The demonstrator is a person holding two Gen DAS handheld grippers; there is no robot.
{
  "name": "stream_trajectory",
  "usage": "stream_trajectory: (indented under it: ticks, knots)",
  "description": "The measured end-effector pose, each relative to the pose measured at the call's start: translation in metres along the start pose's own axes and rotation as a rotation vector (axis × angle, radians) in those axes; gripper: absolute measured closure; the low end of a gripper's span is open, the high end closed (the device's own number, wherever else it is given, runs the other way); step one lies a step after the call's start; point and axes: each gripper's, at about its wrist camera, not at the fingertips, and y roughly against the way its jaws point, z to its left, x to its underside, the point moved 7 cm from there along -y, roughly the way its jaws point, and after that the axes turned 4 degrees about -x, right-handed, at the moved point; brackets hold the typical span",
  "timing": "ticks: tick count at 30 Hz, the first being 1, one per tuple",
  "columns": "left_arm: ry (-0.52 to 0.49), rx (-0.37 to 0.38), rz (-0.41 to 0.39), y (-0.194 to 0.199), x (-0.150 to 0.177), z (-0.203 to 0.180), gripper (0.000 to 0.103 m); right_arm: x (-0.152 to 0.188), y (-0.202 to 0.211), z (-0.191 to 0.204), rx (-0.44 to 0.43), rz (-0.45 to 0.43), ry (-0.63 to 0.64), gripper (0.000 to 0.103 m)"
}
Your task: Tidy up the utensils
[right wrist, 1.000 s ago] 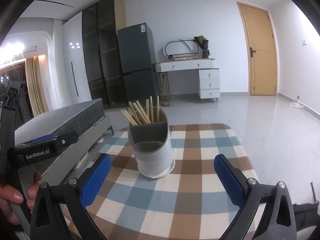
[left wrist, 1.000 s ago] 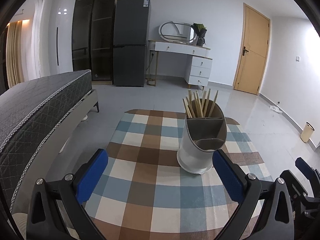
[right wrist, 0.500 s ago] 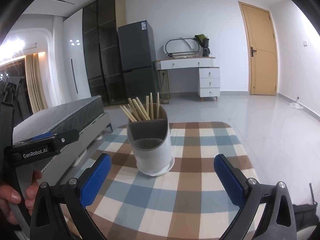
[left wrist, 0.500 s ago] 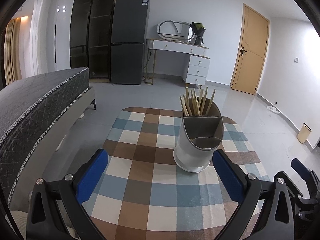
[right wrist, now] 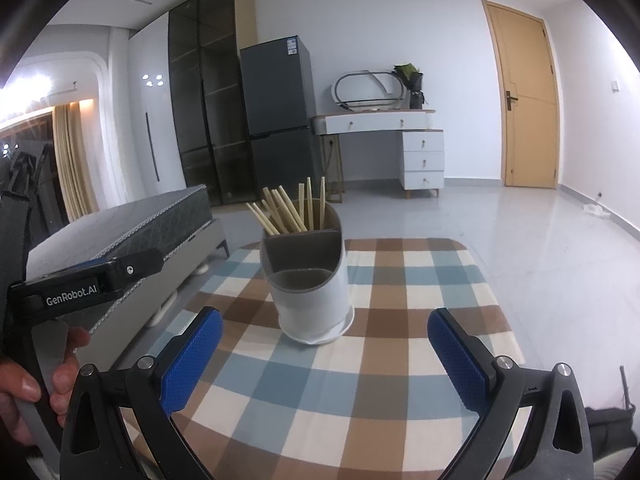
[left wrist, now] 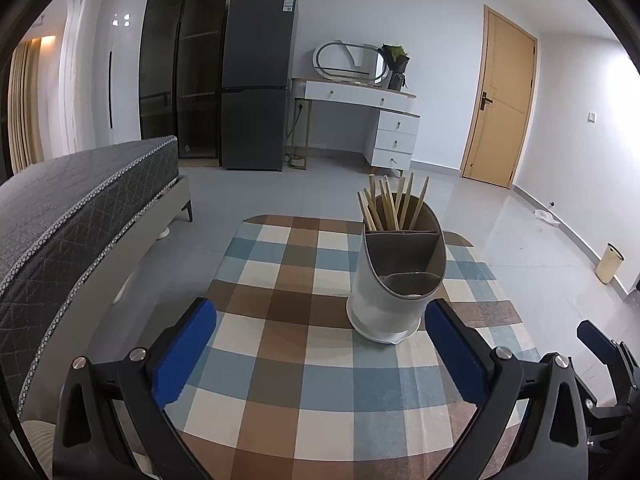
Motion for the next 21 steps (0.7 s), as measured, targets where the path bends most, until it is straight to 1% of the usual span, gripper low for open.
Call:
stream_trajectory:
  ticks: [3,13,18,21]
  knots:
    - [-0.003,-0.01,-0.001,-0.0004,0.0009,0.0006,0.001,-0.0001,-0.0003,0.0016,-0.001,-0.003,0.002,0.0]
    - [0.005,0.002,0.023,-0.0031,0.0028,0.0012,0.001,-0.0027,0.0037,0.0009,0.005,-0.021,-0.005,0.0]
    - [0.008,-0.021,0.002,-0.0013,0.001,0.0028,0.001,-0.0037,0.0036,0.001,0.015,-0.023,0.001,0.0]
    - [0.016,-0.019,-0.003,-0.0014,0.0008,0.0041,0.001,-0.0042,0.0047,0.002,0.014,-0.027,0.002,0.0]
